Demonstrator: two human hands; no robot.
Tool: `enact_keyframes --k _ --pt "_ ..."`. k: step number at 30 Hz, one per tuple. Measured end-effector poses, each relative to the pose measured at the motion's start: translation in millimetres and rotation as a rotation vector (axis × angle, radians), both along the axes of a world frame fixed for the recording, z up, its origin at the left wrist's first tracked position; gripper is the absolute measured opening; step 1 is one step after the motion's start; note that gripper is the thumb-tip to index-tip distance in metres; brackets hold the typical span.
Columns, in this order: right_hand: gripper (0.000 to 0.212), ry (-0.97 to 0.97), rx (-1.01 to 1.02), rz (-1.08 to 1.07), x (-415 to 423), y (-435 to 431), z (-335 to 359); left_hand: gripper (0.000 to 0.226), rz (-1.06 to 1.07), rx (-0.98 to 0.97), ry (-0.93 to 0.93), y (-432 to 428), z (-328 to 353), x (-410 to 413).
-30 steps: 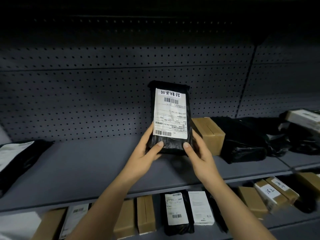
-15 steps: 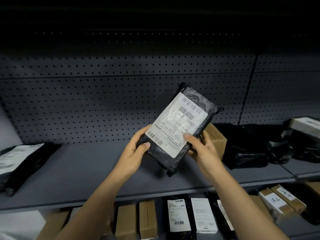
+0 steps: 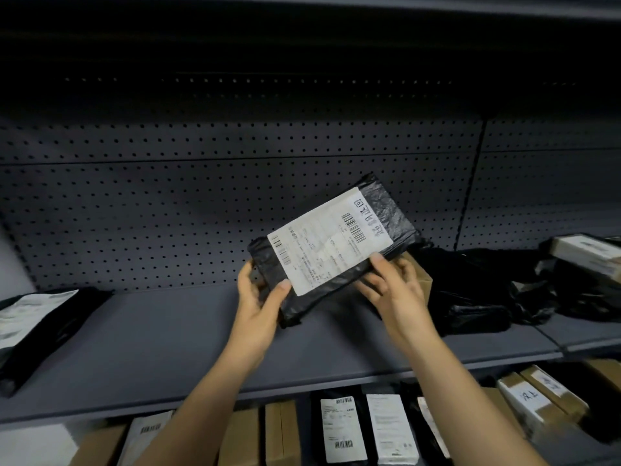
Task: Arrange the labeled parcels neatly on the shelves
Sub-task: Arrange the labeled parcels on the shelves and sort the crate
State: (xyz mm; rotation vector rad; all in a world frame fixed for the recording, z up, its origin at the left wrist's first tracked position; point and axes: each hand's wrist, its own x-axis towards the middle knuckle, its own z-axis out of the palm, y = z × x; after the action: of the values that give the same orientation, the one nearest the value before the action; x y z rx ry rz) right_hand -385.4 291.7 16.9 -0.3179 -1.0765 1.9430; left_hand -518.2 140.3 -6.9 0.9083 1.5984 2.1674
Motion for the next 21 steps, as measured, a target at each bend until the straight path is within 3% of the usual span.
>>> enact_keyframes --k 2,6,9,13,18,21 --pt "0.042 0.012 -0.014 -0.022 11.6 10.6 5.0 0.065 0.017 -0.02 0.037 -3.7 4.2 -11.1" --pt "0.04 -0.1 0.082 -0.017 30.0 19.1 8.5 0.053 0.033 -0.067 0.131 -9.0 11.7 -29.8" --pt "0.048 -0.243 0.19 0.058 38.9 19.0 7.5 0.051 0.025 -0.094 0.178 -11.2 16.9 -39.0" --pt "0.056 -0.27 0.149 0.038 40.1 17.8 3.1 0.048 0.066 -0.105 0.163 -9.8 18.9 -38.5" --pt "0.046 -0.189 0.064 -0.02 30.5 3.6 -1.1 0.072 0.352 -0.124 0.12 -0.5 5.9 0.1" --pt "0.048 -0.131 0.021 -0.039 21.4 -5.3 -4.8 0.084 0.28 -0.095 0.082 12.9 -6.2 25.5"
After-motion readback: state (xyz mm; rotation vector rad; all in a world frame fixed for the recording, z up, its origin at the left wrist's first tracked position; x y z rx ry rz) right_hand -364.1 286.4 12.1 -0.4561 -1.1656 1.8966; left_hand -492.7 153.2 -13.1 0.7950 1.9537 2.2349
